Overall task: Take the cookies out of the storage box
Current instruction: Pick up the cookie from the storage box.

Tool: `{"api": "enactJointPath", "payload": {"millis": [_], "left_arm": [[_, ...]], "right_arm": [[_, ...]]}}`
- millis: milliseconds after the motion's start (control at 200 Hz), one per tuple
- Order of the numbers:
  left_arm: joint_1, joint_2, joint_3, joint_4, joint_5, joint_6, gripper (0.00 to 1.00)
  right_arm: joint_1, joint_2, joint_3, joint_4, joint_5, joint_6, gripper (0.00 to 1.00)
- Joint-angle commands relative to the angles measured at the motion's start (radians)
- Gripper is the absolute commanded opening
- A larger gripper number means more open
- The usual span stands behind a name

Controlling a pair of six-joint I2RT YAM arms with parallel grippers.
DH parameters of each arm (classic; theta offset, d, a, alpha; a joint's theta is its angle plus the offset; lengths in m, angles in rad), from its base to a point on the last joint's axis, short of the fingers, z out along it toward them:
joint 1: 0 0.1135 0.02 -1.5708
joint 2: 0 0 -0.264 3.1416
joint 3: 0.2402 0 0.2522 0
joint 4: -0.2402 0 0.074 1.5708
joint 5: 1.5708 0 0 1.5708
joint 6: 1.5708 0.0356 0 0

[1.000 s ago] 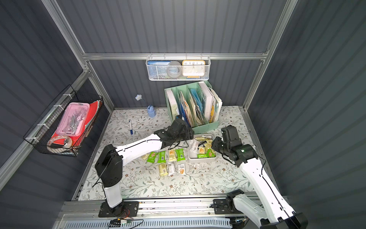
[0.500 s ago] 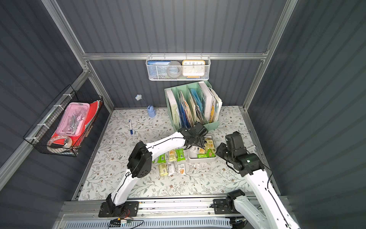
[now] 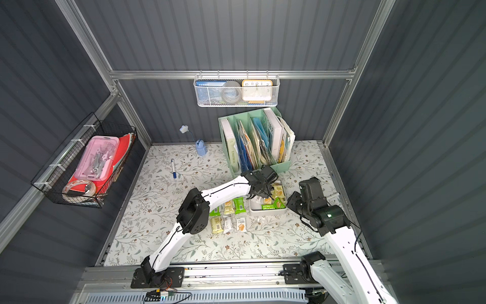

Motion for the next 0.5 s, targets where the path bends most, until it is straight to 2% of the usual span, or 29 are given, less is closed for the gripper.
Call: {"api": "enactJointPath", "payload": {"millis": [0,240,375,495], "left_arm": [[-0.003,0.042,0.047,-0.054,-0.005,0.016,0.69],[-0.001,0.066,0.052,-0.088,-0.013,0.007,0.67],[-0.001,0.075,0.057,-0.091,-0.017,0.003,0.63],[-0.001,0.087,0.067,-0.092,-0.014,0.001,0.55]], "right_arm": [[-0.004,-0.002,-0.013,-0.003,-0.004,0.009,0.34],[-0.004,0.000,-0.027,0.022,-0.012,0.017,0.34],[-0.004,0.003,-0.032,0.029,-0.022,0.019,0.34],[-0.004,0.000,-0.024,0.016,-0.016,0.013,0.34]]}}
